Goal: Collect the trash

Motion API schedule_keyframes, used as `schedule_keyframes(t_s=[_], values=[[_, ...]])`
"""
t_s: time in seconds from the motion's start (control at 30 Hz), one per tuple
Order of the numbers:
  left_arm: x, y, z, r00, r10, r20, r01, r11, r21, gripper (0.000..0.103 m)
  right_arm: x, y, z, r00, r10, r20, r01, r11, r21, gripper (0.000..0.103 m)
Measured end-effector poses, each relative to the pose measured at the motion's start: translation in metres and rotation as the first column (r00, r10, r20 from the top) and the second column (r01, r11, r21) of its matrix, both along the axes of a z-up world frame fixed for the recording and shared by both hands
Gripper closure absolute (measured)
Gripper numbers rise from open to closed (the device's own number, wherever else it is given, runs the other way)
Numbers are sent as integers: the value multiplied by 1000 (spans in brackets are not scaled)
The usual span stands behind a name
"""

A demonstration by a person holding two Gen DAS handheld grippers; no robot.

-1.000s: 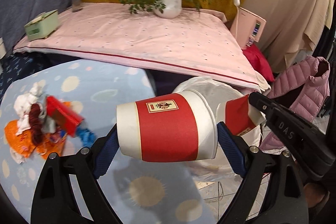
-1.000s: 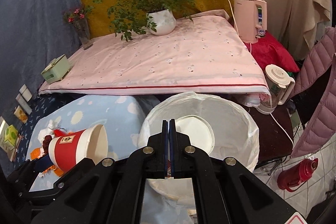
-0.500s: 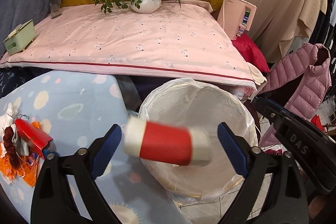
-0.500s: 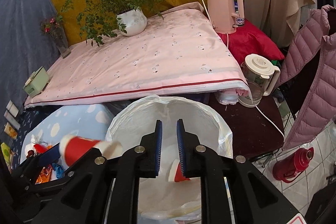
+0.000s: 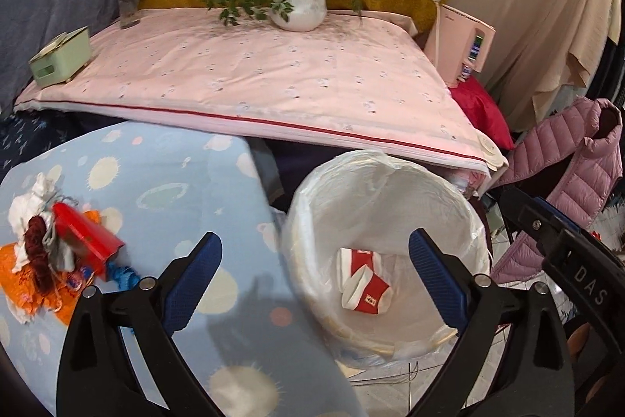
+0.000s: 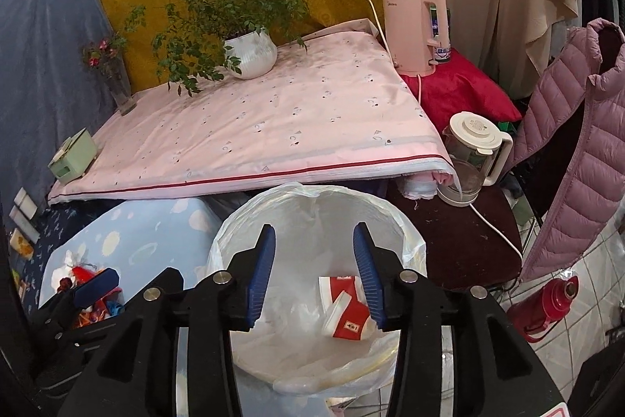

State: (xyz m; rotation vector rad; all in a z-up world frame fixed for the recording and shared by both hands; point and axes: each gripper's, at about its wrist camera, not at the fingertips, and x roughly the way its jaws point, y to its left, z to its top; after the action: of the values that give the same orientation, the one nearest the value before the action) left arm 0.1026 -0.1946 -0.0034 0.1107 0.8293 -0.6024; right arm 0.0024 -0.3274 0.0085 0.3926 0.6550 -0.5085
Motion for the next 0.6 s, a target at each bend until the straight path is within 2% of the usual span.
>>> schedule_keyframes(t_s=[0.33,0.6], values=[[6,69,-4,990,140,-7,-140,990,4,11,13,51,0,995,97,-12,-97,995,0,56],[11,126,-5,971,241,-1,-241,970,8,11,30,97,-5,982,188,-33,-188,982,8,56]])
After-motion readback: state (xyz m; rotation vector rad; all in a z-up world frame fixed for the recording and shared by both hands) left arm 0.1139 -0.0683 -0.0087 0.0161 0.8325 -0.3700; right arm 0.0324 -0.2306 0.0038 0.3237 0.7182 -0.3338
